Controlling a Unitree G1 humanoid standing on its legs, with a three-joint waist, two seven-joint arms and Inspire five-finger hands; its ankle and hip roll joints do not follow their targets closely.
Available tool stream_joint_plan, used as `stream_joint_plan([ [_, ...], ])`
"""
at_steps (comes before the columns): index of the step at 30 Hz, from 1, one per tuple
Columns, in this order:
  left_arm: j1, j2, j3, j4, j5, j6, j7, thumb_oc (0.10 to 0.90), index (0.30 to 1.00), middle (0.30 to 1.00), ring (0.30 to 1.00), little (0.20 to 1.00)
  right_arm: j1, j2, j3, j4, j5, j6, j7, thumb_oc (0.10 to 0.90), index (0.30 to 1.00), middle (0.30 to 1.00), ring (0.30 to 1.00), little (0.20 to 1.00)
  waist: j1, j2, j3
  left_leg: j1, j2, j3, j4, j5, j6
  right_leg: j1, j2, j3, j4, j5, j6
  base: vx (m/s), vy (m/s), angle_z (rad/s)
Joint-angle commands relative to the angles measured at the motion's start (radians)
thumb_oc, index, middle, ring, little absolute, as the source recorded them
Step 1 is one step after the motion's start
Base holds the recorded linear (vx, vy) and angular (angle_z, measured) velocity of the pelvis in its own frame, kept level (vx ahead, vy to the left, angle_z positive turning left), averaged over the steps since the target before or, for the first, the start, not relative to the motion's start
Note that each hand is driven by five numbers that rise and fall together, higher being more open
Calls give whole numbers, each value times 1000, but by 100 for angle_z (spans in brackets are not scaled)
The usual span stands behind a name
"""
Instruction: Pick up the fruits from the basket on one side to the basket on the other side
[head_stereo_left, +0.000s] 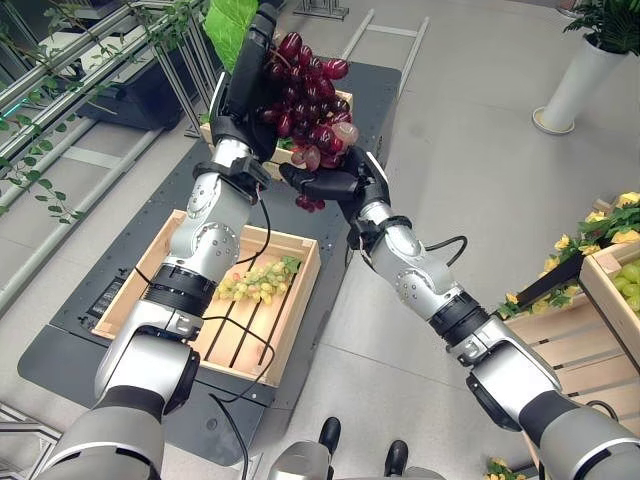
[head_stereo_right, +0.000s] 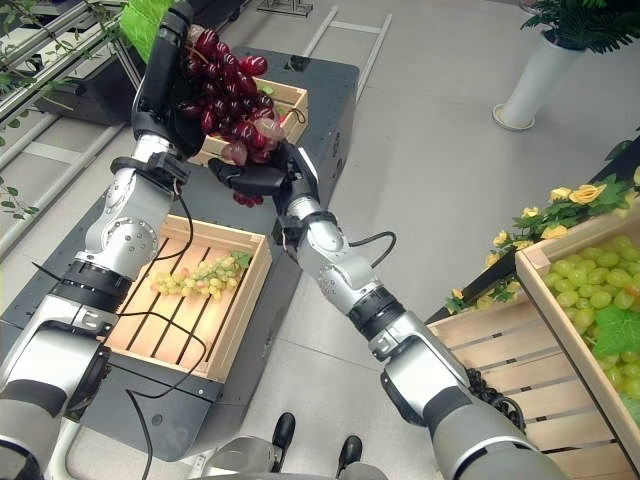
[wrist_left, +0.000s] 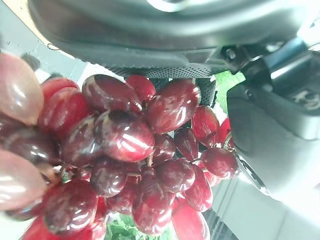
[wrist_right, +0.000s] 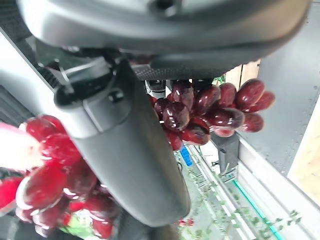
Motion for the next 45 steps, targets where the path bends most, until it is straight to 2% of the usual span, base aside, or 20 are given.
stream_joint_plan([
  [1,-139,-33,-33,138,15,-62,-53,400,300,300,300,300,-88,85,-79,33,62,-216,66,400,300,300,300,300,14,25,-275,36,-41,-35,-77,-22,-23,-3,23,-24,2,10,-57,0,0,0],
  [6,-136,-49,-36,136,14,-75,-54,400,300,300,300,300,-84,100,-77,37,108,-250,102,400,300,300,300,300,15,27,-277,36,-40,-32,-77,-22,-24,-3,23,-26,2,9,-57,0,0,0],
  [17,-139,-64,-41,132,37,-69,-9,400,300,300,300,300,-77,100,-77,36,104,-246,92,400,300,300,300,300,3,27,-276,39,-35,-19,-77,-24,-26,-3,24,-21,2,6,-58,0,0,0],
  [18,-138,-64,-39,134,37,-65,-8,800,900,900,900,900,-76,99,-79,35,103,-246,90,400,300,300,300,300,2,27,-276,39,-35,-18,-77,-24,-26,-3,24,-19,2,6,-59,0,0,0],
  [30,-125,-41,-22,211,37,-67,-3,800,900,900,900,900,-46,46,-99,19,76,-250,60,400,300,300,300,300,-31,30,-271,50,-26,24,-77,-32,-32,-6,30,14,2,7,-57,3,9,-7],
  [38,-84,16,-8,282,61,-62,-33,800,900,900,900,900,8,-72,-120,-13,-123,-216,-3,400,300,300,300,300,-69,30,-263,60,-20,60,-77,-40,-34,-12,34,50,2,11,-51,9,21,-12],
  [45,1,31,37,293,39,-61,-83,800,900,900,900,900,121,-179,-180,-18,-141,-217,49,400,300,300,300,300,-108,27,-244,74,-17,92,-77,-49,-32,-10,39,81,2,15,-49,11,32,-10],
])
